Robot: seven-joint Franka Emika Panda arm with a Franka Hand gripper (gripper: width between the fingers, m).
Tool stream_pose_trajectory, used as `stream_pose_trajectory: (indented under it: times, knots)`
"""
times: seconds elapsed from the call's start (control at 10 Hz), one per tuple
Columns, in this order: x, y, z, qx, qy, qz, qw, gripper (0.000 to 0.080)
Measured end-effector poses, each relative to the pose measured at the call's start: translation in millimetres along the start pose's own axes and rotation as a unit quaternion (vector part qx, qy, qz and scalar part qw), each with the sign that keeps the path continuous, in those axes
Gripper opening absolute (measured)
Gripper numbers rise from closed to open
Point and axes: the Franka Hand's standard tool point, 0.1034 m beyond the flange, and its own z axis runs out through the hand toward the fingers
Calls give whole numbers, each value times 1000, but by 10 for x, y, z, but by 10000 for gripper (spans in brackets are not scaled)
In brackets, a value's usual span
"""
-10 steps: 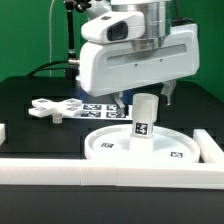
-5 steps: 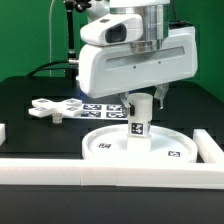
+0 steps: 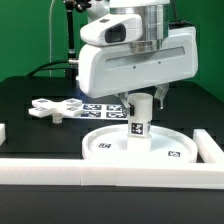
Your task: Assemble round table
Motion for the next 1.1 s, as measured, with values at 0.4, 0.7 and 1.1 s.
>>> stream_pose_trajectory:
  times: [0.4,0.7,1.1]
  knots:
    - [-139,-58,23,3,18,261,965,404]
    - [-158,-33,27,14,20,400,916,406]
    - [-145,-105,32,28,32,605,795,406]
